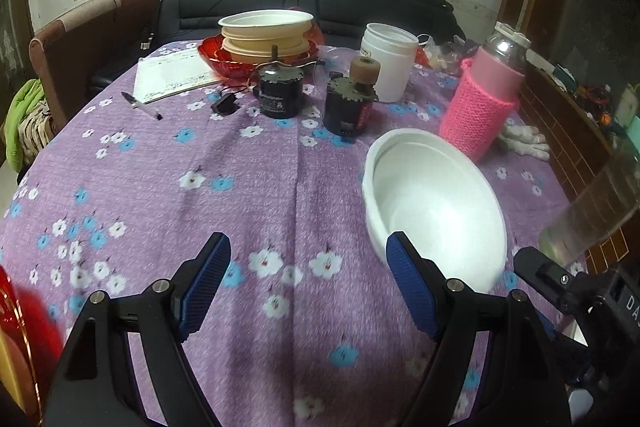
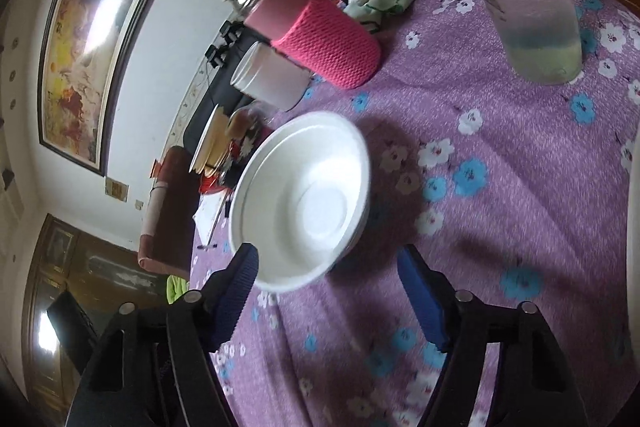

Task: Organize plates and bowls
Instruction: 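Move both grippers toward the large white bowl, then close both grippers on the rim of the large white bowl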

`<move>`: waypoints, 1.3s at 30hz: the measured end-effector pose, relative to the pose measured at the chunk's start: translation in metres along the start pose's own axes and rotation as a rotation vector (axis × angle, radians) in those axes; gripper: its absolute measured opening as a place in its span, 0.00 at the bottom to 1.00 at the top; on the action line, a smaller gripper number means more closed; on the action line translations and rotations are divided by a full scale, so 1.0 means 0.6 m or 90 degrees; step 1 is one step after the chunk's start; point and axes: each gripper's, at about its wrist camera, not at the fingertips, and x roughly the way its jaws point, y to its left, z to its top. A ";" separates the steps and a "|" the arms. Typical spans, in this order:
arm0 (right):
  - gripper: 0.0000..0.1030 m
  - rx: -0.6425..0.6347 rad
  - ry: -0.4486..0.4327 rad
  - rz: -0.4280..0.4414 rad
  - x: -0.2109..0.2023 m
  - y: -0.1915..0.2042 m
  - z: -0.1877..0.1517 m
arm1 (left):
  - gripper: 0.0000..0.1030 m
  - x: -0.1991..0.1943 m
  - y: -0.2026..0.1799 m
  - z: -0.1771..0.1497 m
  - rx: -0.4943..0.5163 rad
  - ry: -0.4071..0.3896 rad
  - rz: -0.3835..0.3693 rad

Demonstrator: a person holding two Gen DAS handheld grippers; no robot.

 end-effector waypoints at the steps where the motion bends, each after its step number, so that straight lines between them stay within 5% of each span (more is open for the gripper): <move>1: 0.70 0.001 0.001 -0.002 0.004 -0.002 0.006 | 0.78 0.005 -0.005 0.004 0.000 -0.003 0.004; 31: 0.33 -0.010 0.039 -0.058 0.082 -0.009 0.044 | 0.78 0.079 -0.042 0.022 0.033 0.011 0.069; 35: 0.20 -0.014 0.048 -0.068 0.088 -0.009 0.046 | 0.66 0.086 -0.041 0.021 0.034 0.020 0.070; 39: 0.17 -0.016 0.053 -0.070 0.096 -0.009 0.044 | 0.59 0.090 -0.043 0.019 0.042 0.024 0.069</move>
